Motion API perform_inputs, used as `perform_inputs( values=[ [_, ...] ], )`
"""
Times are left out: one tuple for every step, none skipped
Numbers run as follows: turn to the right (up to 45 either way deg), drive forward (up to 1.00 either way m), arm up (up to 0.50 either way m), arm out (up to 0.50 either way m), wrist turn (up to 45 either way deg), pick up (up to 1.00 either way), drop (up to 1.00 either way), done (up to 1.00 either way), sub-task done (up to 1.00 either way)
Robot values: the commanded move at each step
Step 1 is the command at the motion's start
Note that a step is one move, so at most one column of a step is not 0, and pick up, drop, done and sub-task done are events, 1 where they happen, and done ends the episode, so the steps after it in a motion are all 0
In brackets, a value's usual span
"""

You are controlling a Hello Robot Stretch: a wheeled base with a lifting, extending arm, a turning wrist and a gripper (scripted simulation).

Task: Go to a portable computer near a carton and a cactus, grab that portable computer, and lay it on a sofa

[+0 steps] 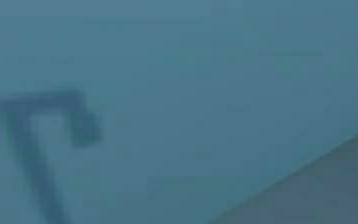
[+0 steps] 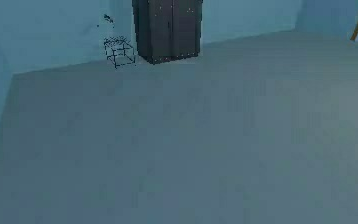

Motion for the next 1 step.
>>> perform_inputs(
  values=[
    [45.0, 0.00, 0.00, 0.00, 0.0, 0.00, 0.00, 0.00, 0.00]
  ],
)
